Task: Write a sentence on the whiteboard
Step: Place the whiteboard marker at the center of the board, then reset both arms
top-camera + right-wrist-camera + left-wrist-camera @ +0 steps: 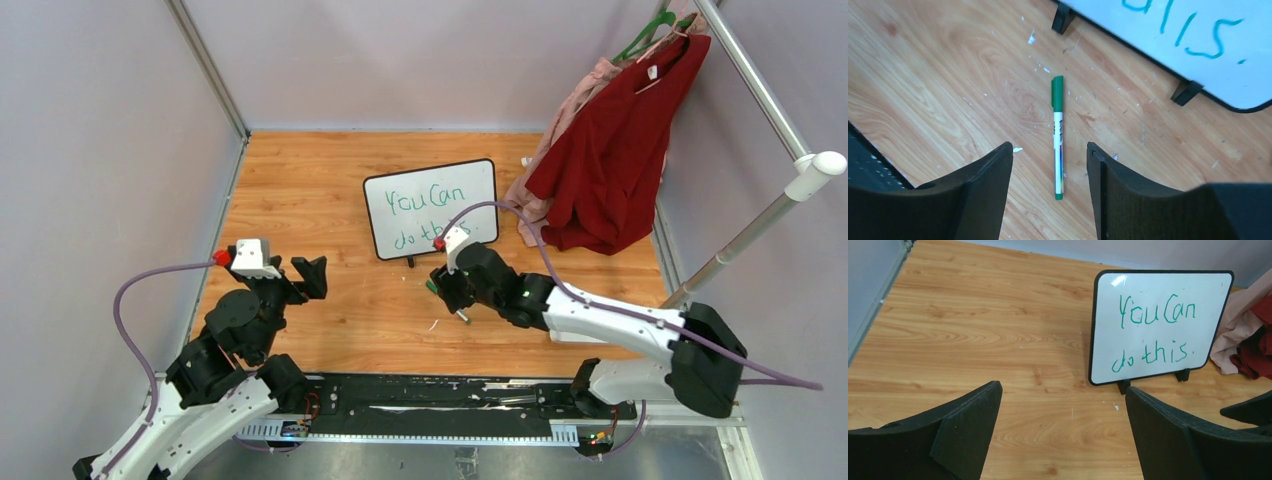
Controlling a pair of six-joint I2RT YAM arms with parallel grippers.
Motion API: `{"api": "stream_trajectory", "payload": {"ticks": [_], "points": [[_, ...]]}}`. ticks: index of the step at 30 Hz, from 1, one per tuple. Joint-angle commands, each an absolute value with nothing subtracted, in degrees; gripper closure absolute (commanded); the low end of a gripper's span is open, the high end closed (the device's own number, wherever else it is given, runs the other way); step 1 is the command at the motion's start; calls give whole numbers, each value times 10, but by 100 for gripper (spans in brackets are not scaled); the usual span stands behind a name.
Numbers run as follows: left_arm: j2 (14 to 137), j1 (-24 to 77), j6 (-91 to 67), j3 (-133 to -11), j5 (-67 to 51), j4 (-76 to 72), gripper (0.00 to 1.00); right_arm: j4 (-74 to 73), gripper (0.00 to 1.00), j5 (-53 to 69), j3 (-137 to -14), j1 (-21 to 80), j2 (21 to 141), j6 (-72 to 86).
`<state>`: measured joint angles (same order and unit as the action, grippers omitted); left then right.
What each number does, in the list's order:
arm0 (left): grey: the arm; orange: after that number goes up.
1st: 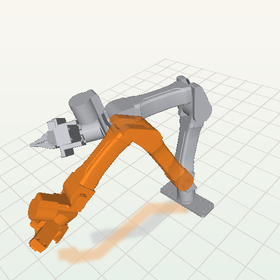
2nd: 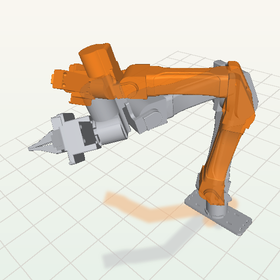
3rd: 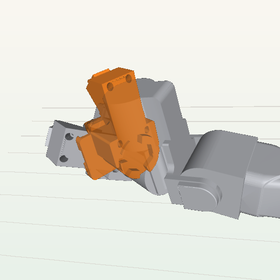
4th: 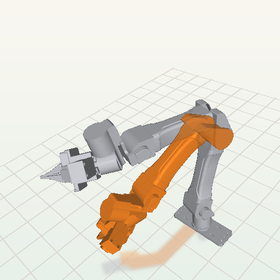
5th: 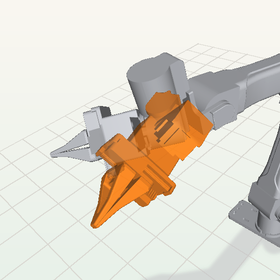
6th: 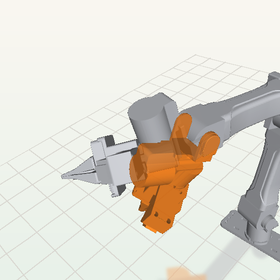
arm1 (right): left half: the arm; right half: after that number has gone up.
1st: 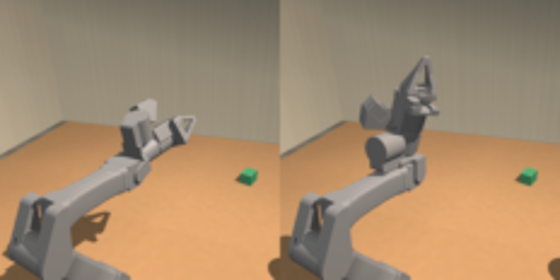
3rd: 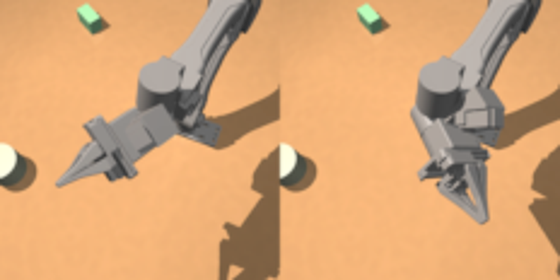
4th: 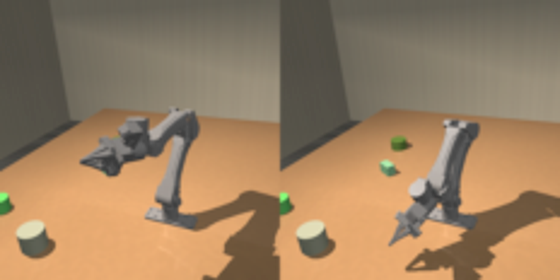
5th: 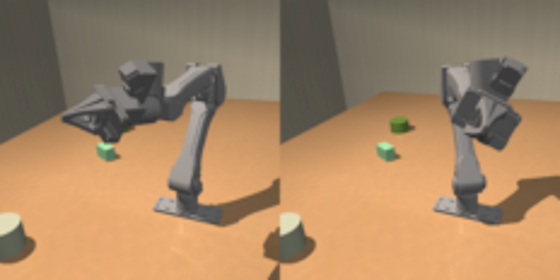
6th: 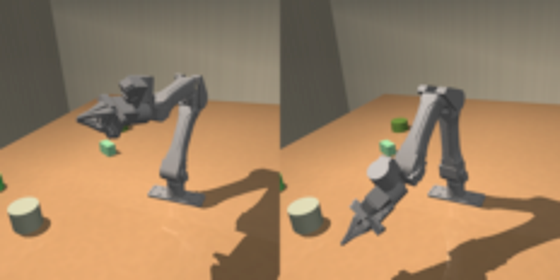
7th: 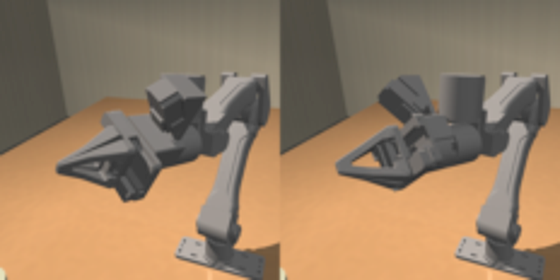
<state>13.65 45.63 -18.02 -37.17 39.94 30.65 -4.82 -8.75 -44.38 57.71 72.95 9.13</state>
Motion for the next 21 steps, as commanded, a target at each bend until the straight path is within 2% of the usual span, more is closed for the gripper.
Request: {"api": "stream_trajectory", "payload": {"ticks": [1, 4, 7, 10, 14, 21], "points": [[156, 460, -261, -404, 385, 351, 0, -58, 40, -135, -438, 573, 655, 89], [185, 460, -355, -434, 433, 417, 0, -38, 39, -230, -433, 573, 622, 139], [239, 460, -541, -496, 515, 552, 0, -48, 36, -314, -452, 573, 612, 203], [287, 460, -625, -548, 515, 626, 0, -72, 32, -362, -483, 573, 622, 241], [316, 460, -659, -579, 488, 663, 0, -79, 31, -379, -522, 573, 623, 249], [294, 460, -607, -598, 466, 675, 0, -5, 26, -373, -568, 573, 588, 176]]}}
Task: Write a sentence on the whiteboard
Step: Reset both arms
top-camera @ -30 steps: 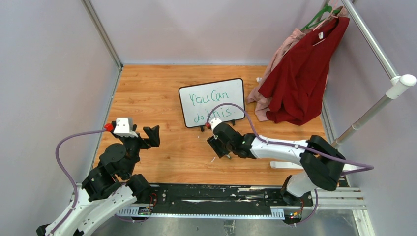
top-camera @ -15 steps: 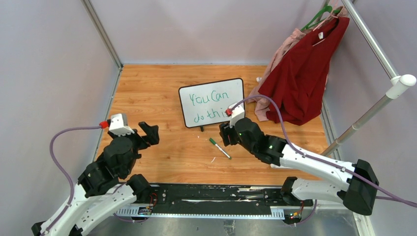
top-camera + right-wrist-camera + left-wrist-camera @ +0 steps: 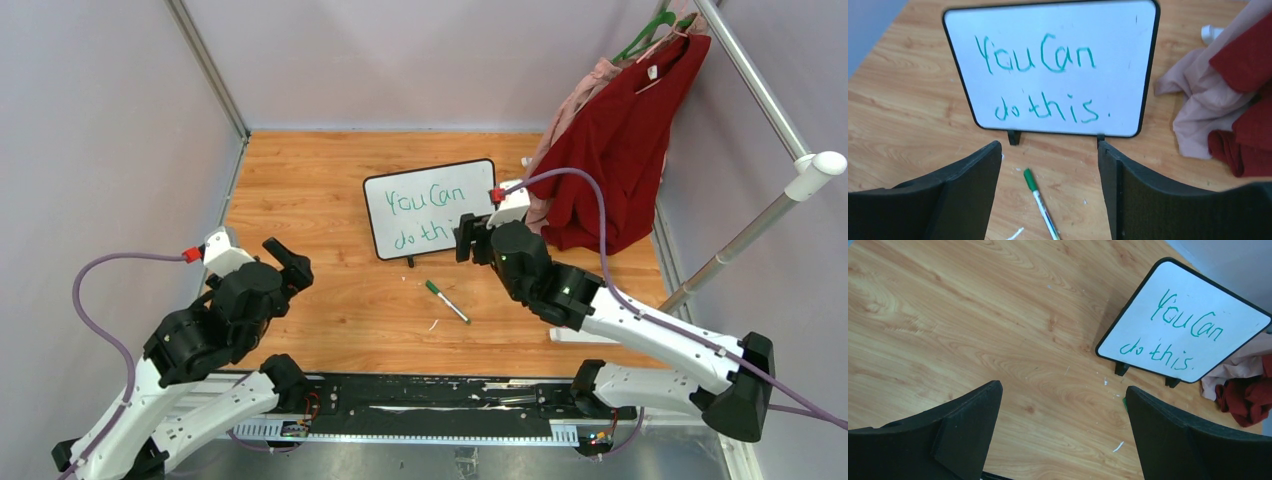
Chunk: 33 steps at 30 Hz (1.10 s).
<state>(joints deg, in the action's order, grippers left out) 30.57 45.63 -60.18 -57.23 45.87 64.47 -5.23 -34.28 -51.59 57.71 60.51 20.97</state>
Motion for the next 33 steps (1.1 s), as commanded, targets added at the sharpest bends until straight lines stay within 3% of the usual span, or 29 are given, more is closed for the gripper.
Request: {"api": "stream_trajectory", "payload": {"ticks": [1, 8, 16, 23, 33], "points": [[298, 460, -605, -606, 470, 682, 0, -5, 25, -379, -587, 573, 593, 174], [365, 460, -550, -663, 475, 714, 0, -51, 22, -395, -771, 573, 682, 127], [358, 460, -336, -691, 450, 629, 0, -164, 12, -374, -973, 572, 744, 75], [330, 460, -195, -707, 414, 495, 0, -111, 11, -415, -890, 572, 659, -38], [342, 460, -168, -741, 505, 384, 0, -98, 7, -421, -690, 572, 465, -69]]}}
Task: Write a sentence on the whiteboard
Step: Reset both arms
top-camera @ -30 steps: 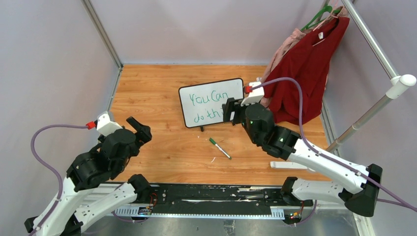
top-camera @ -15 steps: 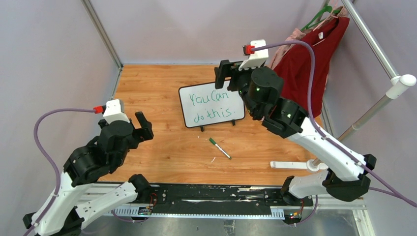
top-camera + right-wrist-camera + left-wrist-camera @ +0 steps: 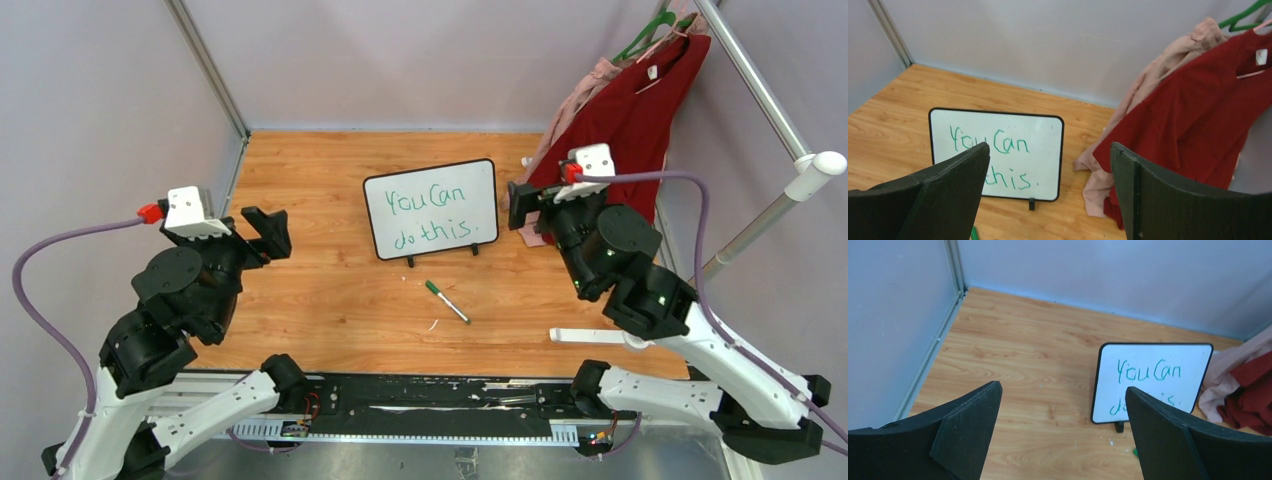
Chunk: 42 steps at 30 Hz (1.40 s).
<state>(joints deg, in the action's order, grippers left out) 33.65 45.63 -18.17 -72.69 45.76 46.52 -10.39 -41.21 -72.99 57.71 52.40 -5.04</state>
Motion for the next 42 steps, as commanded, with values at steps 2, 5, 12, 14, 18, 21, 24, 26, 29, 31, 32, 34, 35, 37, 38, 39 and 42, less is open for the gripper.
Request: {"api": "stream_trajectory", "payload": {"ticks": [2, 5, 12, 14, 18, 21, 24, 26, 29, 31, 32, 34, 35, 37, 38, 39, 42], "points": [[347, 460, -189, -743, 535, 364, 0, -112, 8, -411, -677, 572, 441, -56], [373, 460, -194, -776, 543, 373, 0, -142, 9, -401, -686, 573, 436, -40], [453, 460, -141, -896, 525, 391, 0, -104, 10, -432, -768, 583, 494, -113], [465, 460, -125, -920, 508, 386, 0, -63, 10, -448, -784, 590, 506, -145], [476, 460, -105, -939, 472, 362, 0, 9, 10, -451, -789, 595, 517, -186], [488, 460, -110, -940, 461, 353, 0, 43, 9, -417, -760, 595, 512, -187], [497, 460, -116, -937, 456, 348, 0, 61, 10, -413, -734, 595, 505, -164], [498, 460, -116, -927, 449, 338, 0, 64, 10, -410, -724, 595, 504, -157], [498, 460, -117, -916, 436, 326, 0, 64, 10, -409, -712, 595, 501, -151], [497, 460, -119, -909, 428, 321, 0, 64, 10, -410, -702, 595, 496, -148], [497, 460, -121, -905, 428, 320, 0, 65, 10, -412, -698, 595, 493, -146], [495, 460, -125, -895, 433, 318, 0, 76, 10, -416, -686, 595, 486, -144], [494, 460, -127, -889, 435, 317, 0, 81, 10, -416, -681, 594, 482, -143], [489, 460, -133, -878, 435, 317, 0, 84, 9, -413, -673, 595, 477, -138], [487, 460, -136, -871, 434, 317, 0, 84, 9, -412, -669, 595, 476, -135], [483, 460, -139, -866, 432, 318, 0, 84, 9, -412, -665, 595, 474, -134], [469, 460, -139, -850, 427, 315, 0, 82, 9, -416, -657, 595, 471, -132]]}}
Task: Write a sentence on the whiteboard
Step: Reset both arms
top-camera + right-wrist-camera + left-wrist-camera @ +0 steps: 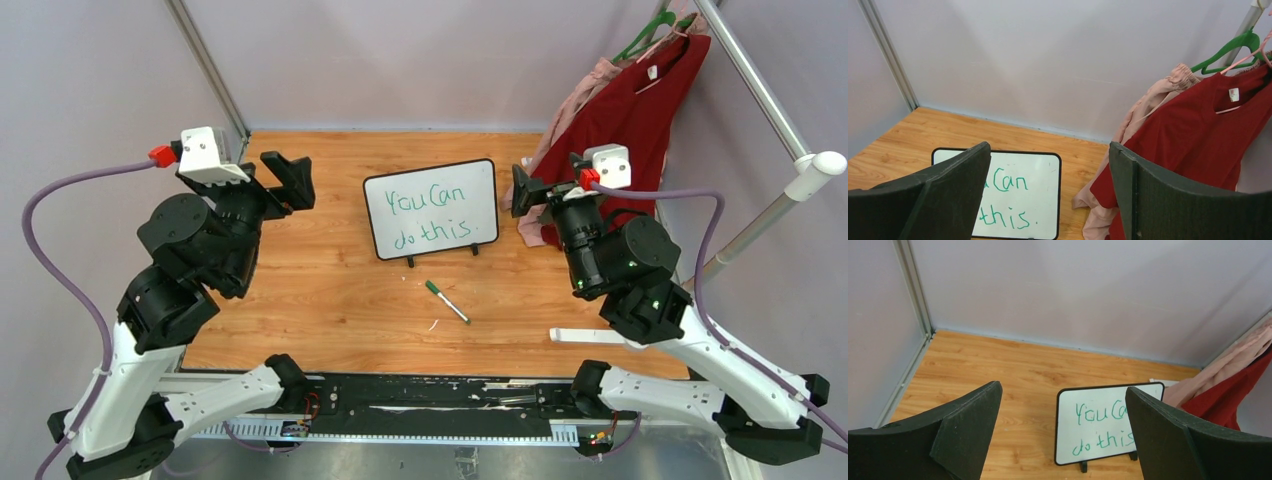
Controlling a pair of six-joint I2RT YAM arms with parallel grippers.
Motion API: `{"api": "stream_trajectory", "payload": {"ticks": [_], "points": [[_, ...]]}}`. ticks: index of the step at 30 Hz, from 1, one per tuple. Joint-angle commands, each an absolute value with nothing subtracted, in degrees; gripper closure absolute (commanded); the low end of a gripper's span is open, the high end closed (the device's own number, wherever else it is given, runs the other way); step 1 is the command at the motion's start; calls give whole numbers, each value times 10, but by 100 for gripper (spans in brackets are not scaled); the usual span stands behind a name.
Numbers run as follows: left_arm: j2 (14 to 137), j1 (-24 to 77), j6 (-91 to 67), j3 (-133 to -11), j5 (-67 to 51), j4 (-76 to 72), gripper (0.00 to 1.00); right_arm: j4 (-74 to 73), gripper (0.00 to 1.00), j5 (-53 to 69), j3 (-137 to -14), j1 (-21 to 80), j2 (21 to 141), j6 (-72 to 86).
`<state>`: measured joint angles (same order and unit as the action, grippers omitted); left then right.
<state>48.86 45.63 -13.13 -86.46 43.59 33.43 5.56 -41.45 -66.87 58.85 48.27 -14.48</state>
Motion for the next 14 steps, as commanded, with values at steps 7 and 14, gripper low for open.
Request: {"api": "stream_trajectory", "payload": {"ticks": [7, 14], "points": [[447, 460, -131, -834, 424, 314, 0, 76, 9, -420, -648, 595, 463, -131], [454, 460, -138, -837, 429, 335, 0, 75, 9, -423, -655, 595, 461, -118]]}}
